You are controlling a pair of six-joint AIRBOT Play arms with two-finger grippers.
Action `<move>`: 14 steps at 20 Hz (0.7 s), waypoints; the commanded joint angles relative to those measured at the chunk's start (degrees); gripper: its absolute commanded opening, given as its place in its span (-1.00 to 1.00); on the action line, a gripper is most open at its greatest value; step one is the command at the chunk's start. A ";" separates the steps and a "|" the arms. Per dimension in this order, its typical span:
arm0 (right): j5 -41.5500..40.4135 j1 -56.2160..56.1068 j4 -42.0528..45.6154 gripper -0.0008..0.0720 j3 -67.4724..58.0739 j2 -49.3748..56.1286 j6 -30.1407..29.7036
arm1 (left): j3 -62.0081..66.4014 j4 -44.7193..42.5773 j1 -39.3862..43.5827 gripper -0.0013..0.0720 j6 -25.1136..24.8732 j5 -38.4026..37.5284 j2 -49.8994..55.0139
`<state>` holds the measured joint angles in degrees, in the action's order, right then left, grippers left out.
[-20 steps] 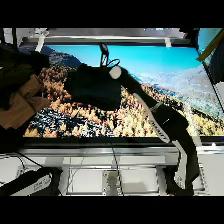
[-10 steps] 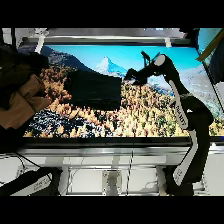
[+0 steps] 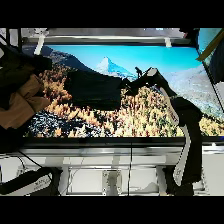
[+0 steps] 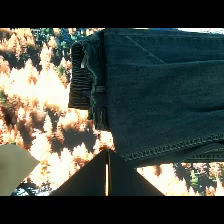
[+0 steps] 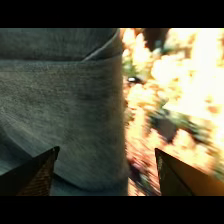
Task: Fold the clothes and pants, and hang the long-sleeved shirts on hangers.
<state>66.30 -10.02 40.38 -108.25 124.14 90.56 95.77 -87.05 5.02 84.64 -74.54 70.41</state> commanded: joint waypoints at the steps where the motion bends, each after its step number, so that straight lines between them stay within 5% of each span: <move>1: -2.01 -3.58 -2.71 0.92 0.11 1.03 -0.31 | 0.00 0.02 0.00 -0.84 -0.07 -0.20 0.15; 3: -2.91 -5.33 -4.28 0.86 -0.11 1.03 -1.92 | 0.00 0.02 0.00 -0.84 -0.07 -0.20 0.15; 7: -2.40 -5.53 -7.50 -0.64 -4.90 0.81 -4.55 | 0.00 0.00 0.00 -0.84 -0.24 -0.20 0.15; 8: -1.57 -4.59 -6.80 -0.89 -7.37 0.61 -4.52 | 0.00 0.00 -0.02 -0.84 -0.24 -0.20 0.13; 14: 3.28 12.00 7.37 -0.89 -10.99 -9.35 -4.02 | 0.00 -3.50 0.00 -0.84 -0.22 -1.29 -0.02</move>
<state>66.89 -5.34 40.47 -118.15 119.15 86.35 95.79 -88.42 5.02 84.44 -75.11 70.43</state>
